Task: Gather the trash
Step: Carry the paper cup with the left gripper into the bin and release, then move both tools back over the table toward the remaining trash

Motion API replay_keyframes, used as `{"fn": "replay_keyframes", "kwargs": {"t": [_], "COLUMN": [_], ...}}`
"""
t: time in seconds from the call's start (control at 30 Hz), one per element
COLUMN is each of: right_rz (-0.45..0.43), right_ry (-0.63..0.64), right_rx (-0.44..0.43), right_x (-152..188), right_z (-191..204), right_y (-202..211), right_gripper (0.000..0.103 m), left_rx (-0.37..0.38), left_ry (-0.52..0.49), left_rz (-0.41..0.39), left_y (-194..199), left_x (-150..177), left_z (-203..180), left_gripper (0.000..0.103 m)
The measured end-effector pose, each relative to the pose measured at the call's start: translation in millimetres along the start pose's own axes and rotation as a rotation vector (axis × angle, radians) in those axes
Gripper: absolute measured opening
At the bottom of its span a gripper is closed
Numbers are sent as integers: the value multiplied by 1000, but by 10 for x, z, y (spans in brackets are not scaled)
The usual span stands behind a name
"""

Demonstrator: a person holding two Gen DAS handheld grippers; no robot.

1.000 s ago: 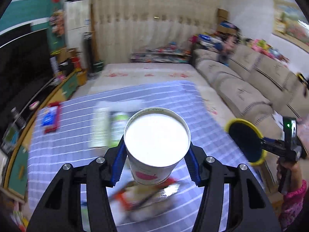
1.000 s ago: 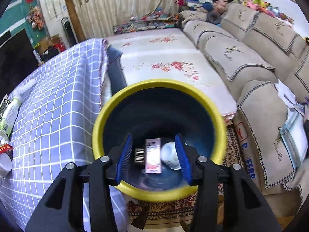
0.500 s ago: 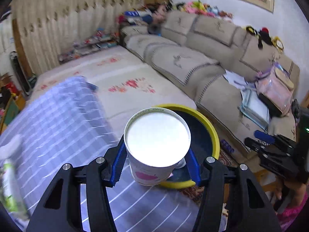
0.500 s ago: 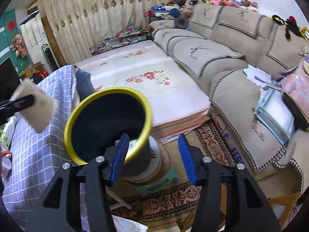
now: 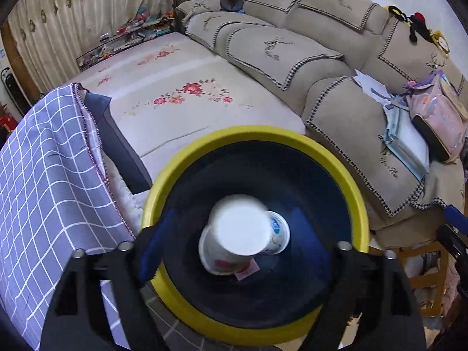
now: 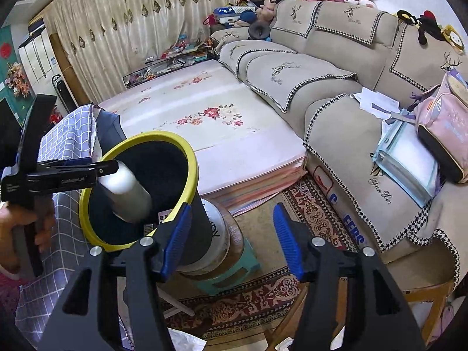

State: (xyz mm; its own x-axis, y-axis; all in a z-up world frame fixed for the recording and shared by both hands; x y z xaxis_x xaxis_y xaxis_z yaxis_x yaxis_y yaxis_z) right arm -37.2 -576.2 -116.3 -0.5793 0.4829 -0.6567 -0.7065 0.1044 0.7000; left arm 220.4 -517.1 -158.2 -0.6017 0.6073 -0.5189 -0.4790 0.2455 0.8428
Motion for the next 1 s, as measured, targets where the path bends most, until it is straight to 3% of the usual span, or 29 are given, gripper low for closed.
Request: {"fn": "replay_keyframes", "kwargs": {"t": [0.13,0.37,0.53,0.7,0.87,1.0], "right_rz": [6,22,32,47,76,90], "right_ry": [-2,25,51,90,168,241], "right_rx": [-4,-31,-52,-90,-164,-231], "right_x": [13,41,66,104,143,190], "right_z": [5,171,338,602,1073,1521], "right_y": [-37,-107,-137,-177,-269,-306], "right_gripper": [56,57,58,58,58,58], "left_rx": [21,-1,-18,-95,-150,-273], "left_ry": [28,93,171,259,382,492], "left_rz": [-25,-177,-236,-303,-284,-276], "left_y": [164,1112,1654,2151,2441,2683], "left_x": [61,477,858,1345,1927,2466], "left_z": [107,497,856,1233,1669,2057], "left_gripper": [87,96,97,98,98,98]}}
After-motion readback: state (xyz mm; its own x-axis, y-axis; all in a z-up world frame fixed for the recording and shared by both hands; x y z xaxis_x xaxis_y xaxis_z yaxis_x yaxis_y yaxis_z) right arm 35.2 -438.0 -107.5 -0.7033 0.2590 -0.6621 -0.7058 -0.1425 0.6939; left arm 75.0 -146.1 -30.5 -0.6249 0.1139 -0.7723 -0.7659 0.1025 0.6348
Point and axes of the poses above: each gripper's, at about its wrist camera, not at the fingertips, and y roughly against the way its jaws point, z to its left, x to its underside, the point moved 1 cm from there along -y, roughly the way its jaws point, and after that the axes turned 12 degrees about -x, right-handed, at the moved point
